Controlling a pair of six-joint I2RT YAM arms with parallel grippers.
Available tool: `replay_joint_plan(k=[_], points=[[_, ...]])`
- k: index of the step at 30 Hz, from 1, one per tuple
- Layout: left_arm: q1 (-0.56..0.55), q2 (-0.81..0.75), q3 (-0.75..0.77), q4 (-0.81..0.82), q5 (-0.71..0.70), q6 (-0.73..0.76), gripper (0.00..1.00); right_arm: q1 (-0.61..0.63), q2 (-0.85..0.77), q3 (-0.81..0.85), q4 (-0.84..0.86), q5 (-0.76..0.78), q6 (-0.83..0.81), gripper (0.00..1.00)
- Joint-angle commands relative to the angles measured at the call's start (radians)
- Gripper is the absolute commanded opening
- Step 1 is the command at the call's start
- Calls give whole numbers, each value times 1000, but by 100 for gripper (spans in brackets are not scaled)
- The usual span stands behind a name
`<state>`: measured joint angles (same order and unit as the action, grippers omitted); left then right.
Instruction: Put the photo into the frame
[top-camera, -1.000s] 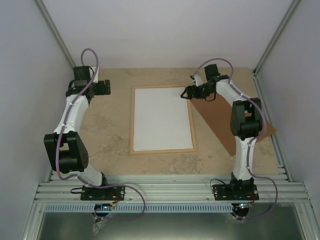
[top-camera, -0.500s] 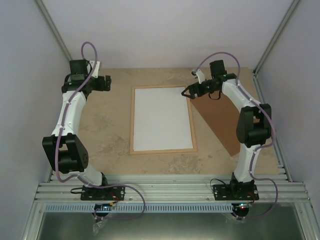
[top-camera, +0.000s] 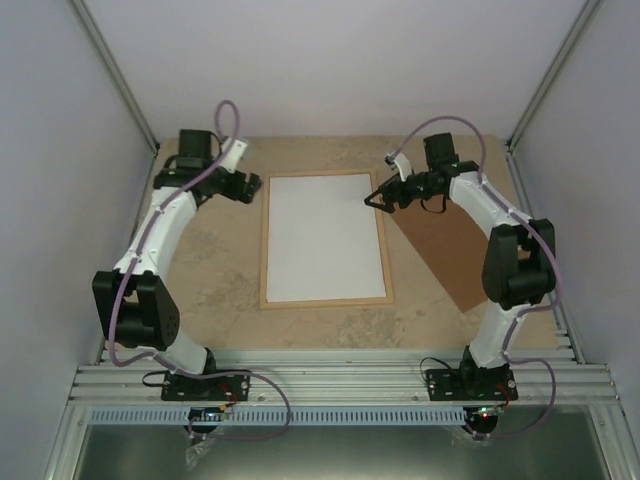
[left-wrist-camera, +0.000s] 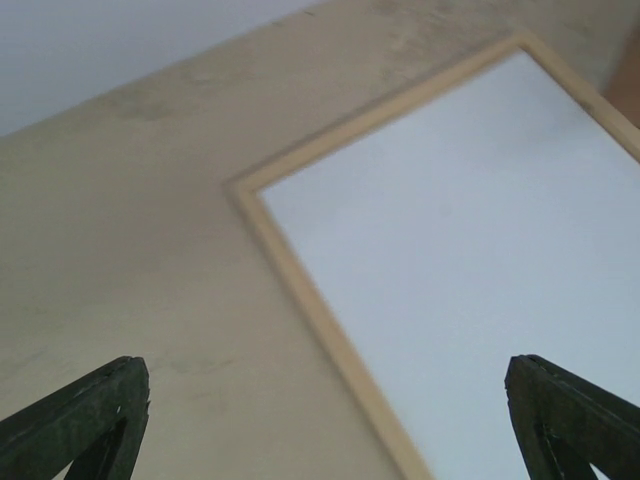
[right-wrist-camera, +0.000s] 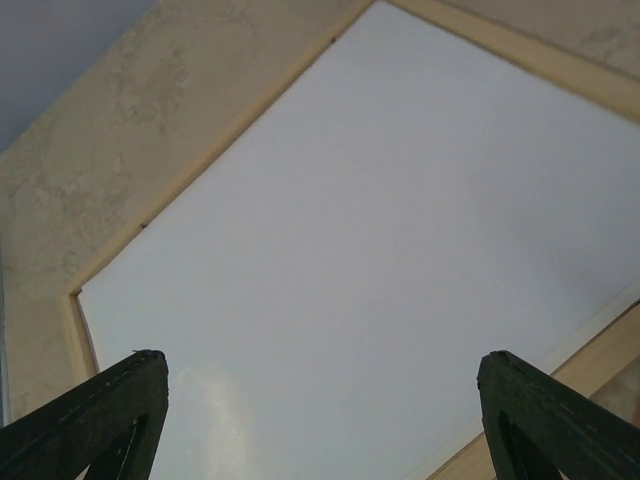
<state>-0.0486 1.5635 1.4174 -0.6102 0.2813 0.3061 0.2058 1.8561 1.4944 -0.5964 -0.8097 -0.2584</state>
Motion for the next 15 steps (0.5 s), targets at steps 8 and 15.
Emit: replay_joint_plan(k=[8, 15], points=[[-128, 48, -34, 34, -18, 14, 99, 82, 253, 112, 53, 78, 57, 82], [-148, 91, -33, 48, -26, -5, 99, 94, 385, 183, 10, 77, 69, 82]])
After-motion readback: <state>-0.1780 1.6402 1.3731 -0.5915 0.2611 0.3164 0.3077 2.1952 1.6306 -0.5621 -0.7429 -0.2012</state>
